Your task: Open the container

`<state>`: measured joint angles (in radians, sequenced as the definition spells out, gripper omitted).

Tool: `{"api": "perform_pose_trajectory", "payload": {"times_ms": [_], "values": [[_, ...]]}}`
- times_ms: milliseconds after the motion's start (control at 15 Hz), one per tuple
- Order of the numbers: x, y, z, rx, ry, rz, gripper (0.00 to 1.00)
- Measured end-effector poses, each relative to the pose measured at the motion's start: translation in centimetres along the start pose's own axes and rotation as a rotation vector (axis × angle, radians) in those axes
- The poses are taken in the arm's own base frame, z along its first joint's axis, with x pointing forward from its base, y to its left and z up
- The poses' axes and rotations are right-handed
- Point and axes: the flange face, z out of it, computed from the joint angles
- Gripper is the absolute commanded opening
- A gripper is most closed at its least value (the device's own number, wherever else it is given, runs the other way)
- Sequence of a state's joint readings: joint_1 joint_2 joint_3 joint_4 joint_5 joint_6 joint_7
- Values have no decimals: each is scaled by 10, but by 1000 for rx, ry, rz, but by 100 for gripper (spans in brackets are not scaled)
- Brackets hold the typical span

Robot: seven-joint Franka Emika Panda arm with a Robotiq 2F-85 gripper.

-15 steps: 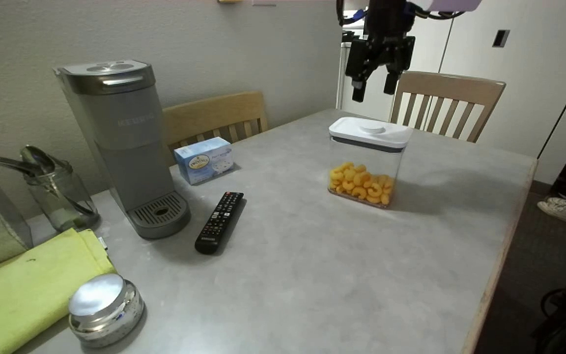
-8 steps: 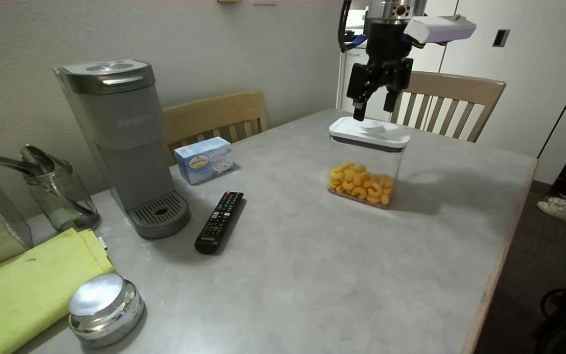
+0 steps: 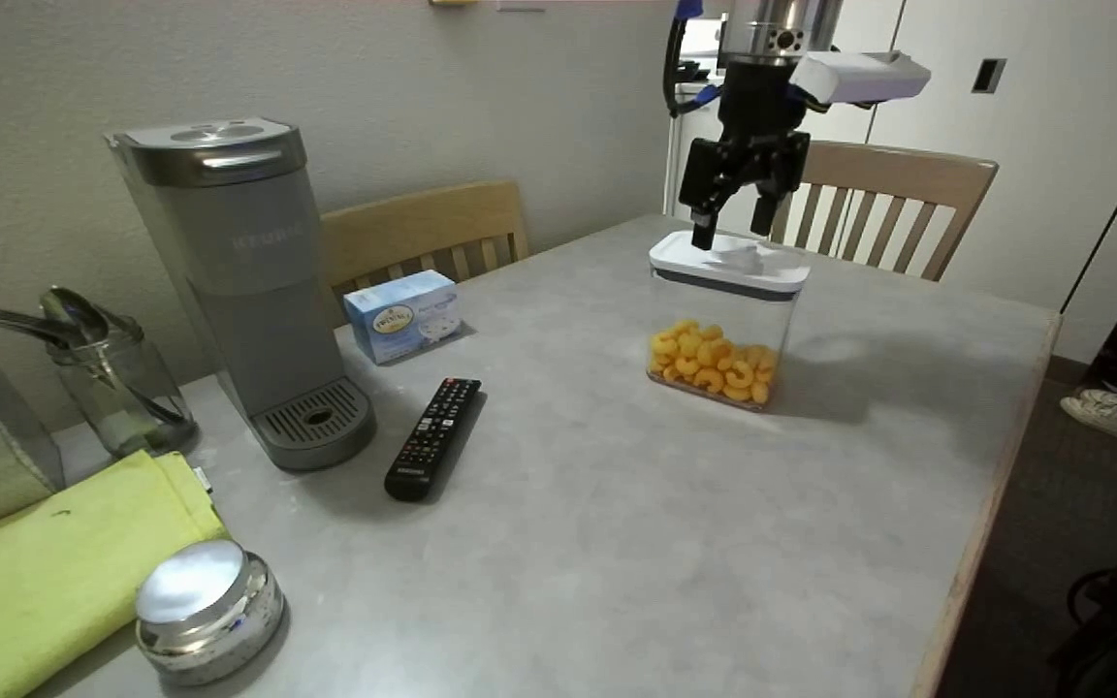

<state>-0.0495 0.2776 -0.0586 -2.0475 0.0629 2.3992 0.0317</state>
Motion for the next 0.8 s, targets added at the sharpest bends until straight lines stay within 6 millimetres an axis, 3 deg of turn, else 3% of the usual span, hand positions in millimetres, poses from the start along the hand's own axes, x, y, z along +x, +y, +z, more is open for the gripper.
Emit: {"api": "perform_pose_trajectory", "payload": {"times_ms": [267,467,533,667,800], "values": [[0,0,0,6,0,7,57],[0,1,0,7,0,10,66],[0,1,0,8,0,11,43],[0,1,0,10,0,12,31],[0,1,0,11,1,14,29]]}}
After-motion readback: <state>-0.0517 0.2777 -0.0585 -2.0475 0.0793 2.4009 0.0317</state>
